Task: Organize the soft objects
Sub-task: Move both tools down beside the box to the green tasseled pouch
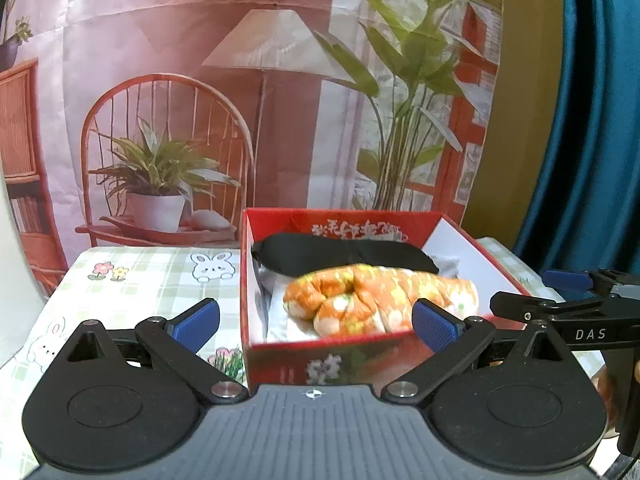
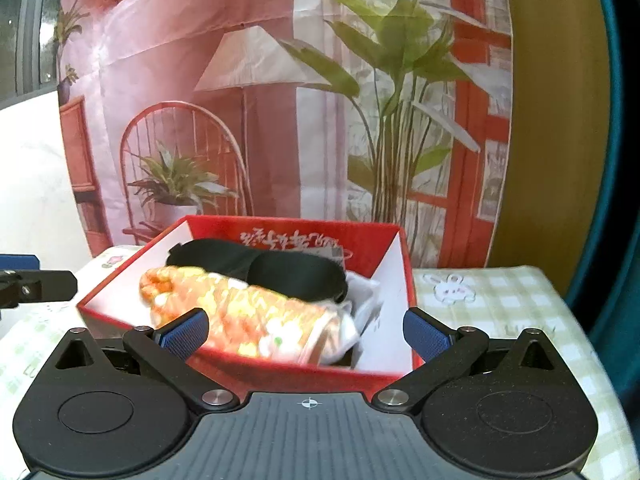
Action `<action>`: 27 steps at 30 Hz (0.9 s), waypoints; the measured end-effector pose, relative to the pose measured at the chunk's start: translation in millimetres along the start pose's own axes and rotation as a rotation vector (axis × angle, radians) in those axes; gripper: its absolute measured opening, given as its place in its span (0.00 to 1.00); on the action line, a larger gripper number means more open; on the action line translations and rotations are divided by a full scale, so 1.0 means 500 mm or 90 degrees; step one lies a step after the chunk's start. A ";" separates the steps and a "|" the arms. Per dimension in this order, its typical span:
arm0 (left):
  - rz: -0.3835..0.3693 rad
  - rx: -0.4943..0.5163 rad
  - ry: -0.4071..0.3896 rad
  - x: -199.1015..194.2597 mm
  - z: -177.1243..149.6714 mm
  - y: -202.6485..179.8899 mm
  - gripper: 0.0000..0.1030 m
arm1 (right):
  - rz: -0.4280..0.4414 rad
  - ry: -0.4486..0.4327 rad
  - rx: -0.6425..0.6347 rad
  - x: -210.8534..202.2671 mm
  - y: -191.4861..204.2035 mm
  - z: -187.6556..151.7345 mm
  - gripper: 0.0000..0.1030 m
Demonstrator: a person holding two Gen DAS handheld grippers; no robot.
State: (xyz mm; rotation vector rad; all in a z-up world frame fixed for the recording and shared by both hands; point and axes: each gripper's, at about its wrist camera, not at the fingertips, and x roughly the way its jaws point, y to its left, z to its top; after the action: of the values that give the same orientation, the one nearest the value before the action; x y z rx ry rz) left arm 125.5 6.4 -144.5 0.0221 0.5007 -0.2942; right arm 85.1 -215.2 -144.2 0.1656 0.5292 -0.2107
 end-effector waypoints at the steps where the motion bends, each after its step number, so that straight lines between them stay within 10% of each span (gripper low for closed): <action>1: -0.001 -0.001 0.002 -0.002 -0.005 -0.001 1.00 | 0.003 -0.001 0.005 -0.005 -0.001 -0.007 1.00; 27: 0.000 -0.111 0.108 0.042 -0.176 0.073 0.89 | 0.014 0.074 -0.019 -0.027 0.024 -0.221 0.99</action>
State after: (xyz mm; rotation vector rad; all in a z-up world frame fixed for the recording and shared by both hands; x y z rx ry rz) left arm 112.0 43.9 -233.8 -0.1232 0.6935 -0.2485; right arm 23.5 -178.2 -230.1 0.1558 0.6457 -0.1726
